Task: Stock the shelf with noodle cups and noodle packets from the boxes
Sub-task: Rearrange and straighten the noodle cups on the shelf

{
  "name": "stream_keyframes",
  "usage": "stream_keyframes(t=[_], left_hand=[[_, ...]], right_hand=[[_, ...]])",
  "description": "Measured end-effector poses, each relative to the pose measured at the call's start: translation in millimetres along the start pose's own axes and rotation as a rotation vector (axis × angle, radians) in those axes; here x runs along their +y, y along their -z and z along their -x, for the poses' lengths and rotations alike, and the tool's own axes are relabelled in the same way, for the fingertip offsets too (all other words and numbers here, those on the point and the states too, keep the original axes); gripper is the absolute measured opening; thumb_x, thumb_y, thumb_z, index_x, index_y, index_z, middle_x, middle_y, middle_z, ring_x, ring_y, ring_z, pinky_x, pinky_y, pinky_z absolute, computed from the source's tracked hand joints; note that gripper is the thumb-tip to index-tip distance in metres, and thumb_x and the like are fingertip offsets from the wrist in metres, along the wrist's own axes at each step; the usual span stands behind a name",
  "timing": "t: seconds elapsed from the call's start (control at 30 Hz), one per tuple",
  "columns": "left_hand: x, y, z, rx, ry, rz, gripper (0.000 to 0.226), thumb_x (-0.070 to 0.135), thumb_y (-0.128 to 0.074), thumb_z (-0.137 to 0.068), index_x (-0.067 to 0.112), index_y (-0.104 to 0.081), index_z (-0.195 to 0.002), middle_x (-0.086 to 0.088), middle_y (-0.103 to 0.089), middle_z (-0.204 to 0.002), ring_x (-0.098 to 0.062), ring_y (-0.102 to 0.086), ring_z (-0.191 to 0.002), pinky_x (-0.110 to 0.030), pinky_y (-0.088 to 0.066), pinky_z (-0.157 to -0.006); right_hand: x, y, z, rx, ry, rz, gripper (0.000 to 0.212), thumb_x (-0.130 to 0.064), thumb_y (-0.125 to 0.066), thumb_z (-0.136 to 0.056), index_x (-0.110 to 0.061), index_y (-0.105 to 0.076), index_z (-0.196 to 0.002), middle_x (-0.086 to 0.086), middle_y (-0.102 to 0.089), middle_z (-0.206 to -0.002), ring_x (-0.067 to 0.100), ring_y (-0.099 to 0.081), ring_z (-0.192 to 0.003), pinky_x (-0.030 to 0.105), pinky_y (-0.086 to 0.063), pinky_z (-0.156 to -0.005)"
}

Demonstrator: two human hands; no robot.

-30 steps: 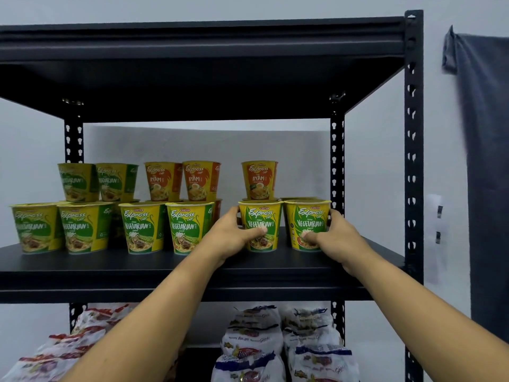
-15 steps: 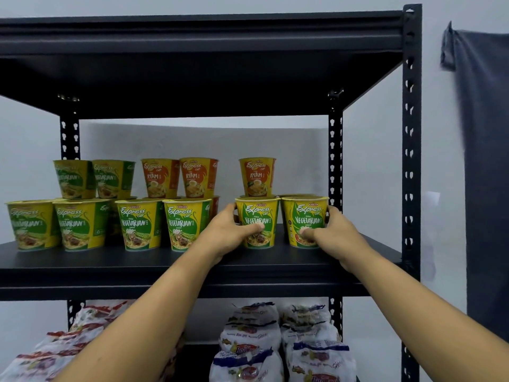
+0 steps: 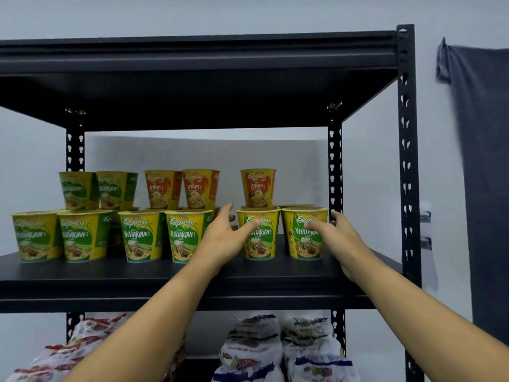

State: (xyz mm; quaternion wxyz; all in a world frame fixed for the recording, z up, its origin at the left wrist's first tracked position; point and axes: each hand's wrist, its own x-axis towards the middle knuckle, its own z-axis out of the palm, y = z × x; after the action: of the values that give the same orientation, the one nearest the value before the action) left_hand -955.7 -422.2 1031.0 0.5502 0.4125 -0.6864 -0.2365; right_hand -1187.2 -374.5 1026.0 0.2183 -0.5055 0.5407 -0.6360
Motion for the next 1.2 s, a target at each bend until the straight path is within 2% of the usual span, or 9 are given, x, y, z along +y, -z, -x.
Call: stream_keyframes(t=[0.07, 0.2, 0.37, 0.5, 0.57, 0.7, 0.9, 1.03, 1.2], left_hand=[[2, 1, -1, 0.026, -0.042, 0.007, 0.087, 0.054, -0.072, -0.090, 0.030, -0.027, -0.161, 0.000, -0.042, -0.159, -0.020, -0.048, -0.138, -0.036, -0.045, -0.104], [15, 6, -12, 0.022, -0.081, 0.000, 0.082, 0.057, -0.069, -0.091, 0.031, -0.031, -0.159, -0.002, -0.042, -0.159, -0.020, -0.049, -0.138, -0.042, -0.048, -0.108], [41, 14, -44, -0.016, -0.064, -0.145, 0.079, 0.056, -0.067, -0.092, 0.029, -0.034, -0.158, -0.003, -0.043, -0.158, -0.023, -0.048, -0.138, -0.041, -0.046, -0.104], [57, 12, -70, -0.129, 0.021, -0.185, 0.074, 0.043, -0.072, -0.092, 0.020, -0.039, -0.154, -0.004, -0.055, -0.144, -0.014, -0.053, -0.104, -0.028, -0.045, -0.077], [59, 7, -82, -0.166, 0.081, -0.174, 0.066, 0.039, -0.074, -0.092, 0.018, -0.045, -0.147, -0.003, -0.058, -0.129, -0.011, -0.053, -0.089, -0.031, -0.049, -0.080], [50, -4, -107, -0.220, 0.205, -0.251, 0.055, 0.047, -0.078, -0.086, 0.014, -0.054, -0.124, -0.002, -0.063, -0.112, -0.024, -0.064, -0.102, -0.047, -0.056, -0.097], [38, -13, -130, -0.361, 0.313, -0.287, 0.056, 0.056, -0.084, -0.076, 0.018, -0.063, -0.111, -0.010, -0.074, -0.108, -0.029, -0.074, -0.095, -0.047, -0.061, -0.089], [37, -12, -137, -0.354, 0.333, -0.307, 0.053, 0.052, -0.086, -0.076, 0.017, -0.059, -0.105, -0.009, -0.073, -0.099, -0.023, -0.074, -0.082, -0.037, -0.061, -0.068], [30, -14, -142, -0.329, 0.344, -0.291, 0.063, 0.050, -0.091, -0.070, 0.016, -0.058, -0.112, -0.009, -0.074, -0.103, -0.025, -0.075, -0.085, -0.037, -0.062, -0.072]], right_hand=[[-7, 4, 0, 0.018, 0.025, -0.044, 0.082, -0.039, -0.073, -0.086, -0.027, -0.031, -0.156, 0.002, -0.046, -0.151, 0.023, -0.053, -0.126, 0.040, -0.044, -0.097], [-30, 11, -8, -0.006, 0.118, 0.007, 0.067, -0.043, -0.066, -0.094, -0.034, -0.038, -0.154, 0.004, -0.038, -0.159, 0.025, -0.042, -0.141, 0.038, -0.038, -0.098], [-61, 14, -35, -0.119, 0.110, 0.222, 0.065, -0.043, -0.067, -0.093, -0.026, -0.042, -0.151, 0.004, -0.040, -0.159, 0.027, -0.042, -0.140, 0.040, -0.036, -0.103], [-81, 7, -62, -0.213, 0.041, 0.419, 0.067, -0.045, -0.069, -0.092, -0.025, -0.045, -0.151, 0.006, -0.040, -0.158, 0.030, -0.041, -0.140, 0.044, -0.037, -0.109], [-86, 2, -77, -0.250, 0.025, 0.505, 0.059, -0.042, -0.069, -0.094, -0.027, -0.049, -0.147, 0.007, -0.040, -0.158, 0.033, -0.039, -0.141, 0.045, -0.036, -0.112], [-86, -12, -104, -0.353, 0.008, 0.675, 0.058, -0.043, -0.068, -0.094, -0.031, -0.049, -0.148, 0.001, -0.037, -0.160, 0.032, -0.035, -0.144, 0.049, -0.037, -0.116], [-82, -33, -129, -0.435, -0.043, 0.897, 0.071, -0.055, -0.069, -0.091, -0.030, -0.043, -0.152, 0.003, -0.037, -0.159, 0.033, -0.040, -0.140, 0.051, -0.044, -0.111], [-84, -43, -143, -0.487, -0.122, 1.007, 0.073, -0.055, -0.066, -0.092, -0.027, -0.039, -0.154, 0.008, -0.033, -0.162, 0.035, -0.036, -0.144, 0.051, -0.045, -0.108], [-82, -46, -151, -0.471, -0.190, 1.029, 0.082, -0.057, -0.071, -0.086, -0.027, -0.037, -0.155, 0.011, -0.031, -0.161, 0.037, -0.036, -0.144, 0.054, -0.047, -0.106]])
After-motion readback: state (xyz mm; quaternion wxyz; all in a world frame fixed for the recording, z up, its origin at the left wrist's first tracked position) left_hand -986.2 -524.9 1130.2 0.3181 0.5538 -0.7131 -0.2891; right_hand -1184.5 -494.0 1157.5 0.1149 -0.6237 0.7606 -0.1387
